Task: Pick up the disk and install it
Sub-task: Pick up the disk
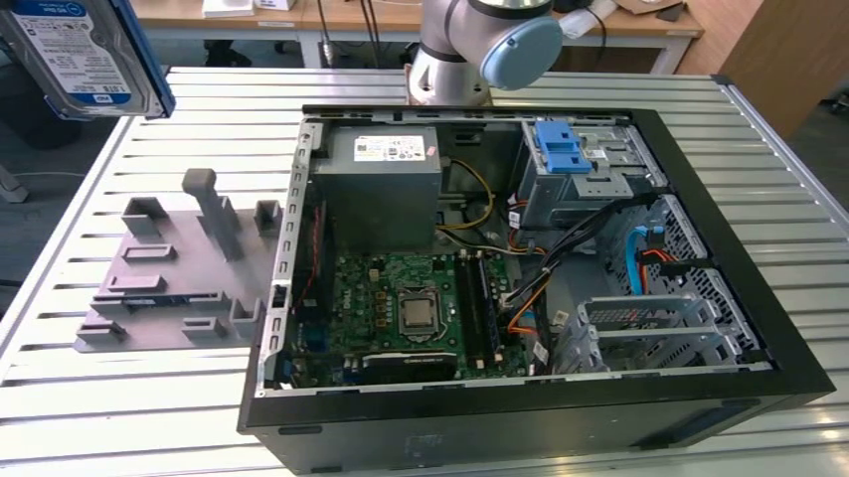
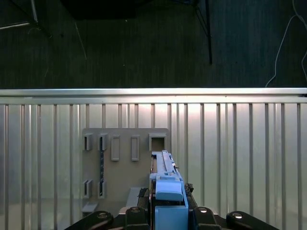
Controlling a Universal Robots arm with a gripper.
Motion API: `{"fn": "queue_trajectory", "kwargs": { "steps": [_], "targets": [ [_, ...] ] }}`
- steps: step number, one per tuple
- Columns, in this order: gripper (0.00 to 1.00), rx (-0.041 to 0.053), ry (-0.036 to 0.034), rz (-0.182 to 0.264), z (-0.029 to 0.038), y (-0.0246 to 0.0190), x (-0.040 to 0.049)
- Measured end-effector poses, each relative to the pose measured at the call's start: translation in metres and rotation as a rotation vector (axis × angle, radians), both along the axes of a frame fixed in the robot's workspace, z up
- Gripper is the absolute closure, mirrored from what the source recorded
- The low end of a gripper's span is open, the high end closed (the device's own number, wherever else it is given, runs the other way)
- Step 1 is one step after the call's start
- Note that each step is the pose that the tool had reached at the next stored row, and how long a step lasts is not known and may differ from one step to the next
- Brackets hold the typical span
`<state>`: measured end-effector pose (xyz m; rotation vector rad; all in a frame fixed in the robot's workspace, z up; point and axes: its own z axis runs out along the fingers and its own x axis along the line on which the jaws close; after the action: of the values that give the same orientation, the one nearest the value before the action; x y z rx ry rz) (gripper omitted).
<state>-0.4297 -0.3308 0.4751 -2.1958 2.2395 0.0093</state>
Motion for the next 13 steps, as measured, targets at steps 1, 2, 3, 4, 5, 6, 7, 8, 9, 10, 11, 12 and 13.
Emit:
{"fn": "queue_trajectory", "kwargs": {
  "steps": [1, 2, 3, 4, 5, 6, 7, 8, 9, 10, 11, 12, 13],
  "targets": [
    [0.64, 0.0, 0.0, 0.0, 0.0, 0.0, 0.0],
    [0.64, 0.0, 0.0, 0.0, 0.0, 0.0, 0.0],
    [0.64, 0.0, 0.0, 0.0, 0.0, 0.0, 0.0],
    [0.64, 0.0, 0.0001, 0.0, 0.0001, 0.0, 0.0],
    [0.64, 0.0, 0.0, 0.0, 0.0001, 0.0, 0.0],
    [0.64, -0.0001, 0.0002, 0.0, 0.0002, 0.0, 0.0002],
    [0.64, -0.0001, 0.0004, 0.0, 0.0003, 0.0001, 0.0011],
    [0.64, -0.0001, 0.0003, 0.0, 0.0002, 0.0, 0.0018],
    [0.64, 0.0, 0.0, 0.0, 0.0, 0.0, 0.0027],
    [0.64, 0.0, 0.0, 0.0, 0.0001, 0.0001, 0.0032],
    [0.64, 0.0, 0.0, 0.0, 0.0, 0.0, 0.0032],
    [0.64, 0.0, 0.0001, 0.0, 0.0001, 0.0, 0.0032],
    [0.64, 0.0, 0.0001, 0.0, 0.0002, 0.0, 0.0032]
  ]
}}
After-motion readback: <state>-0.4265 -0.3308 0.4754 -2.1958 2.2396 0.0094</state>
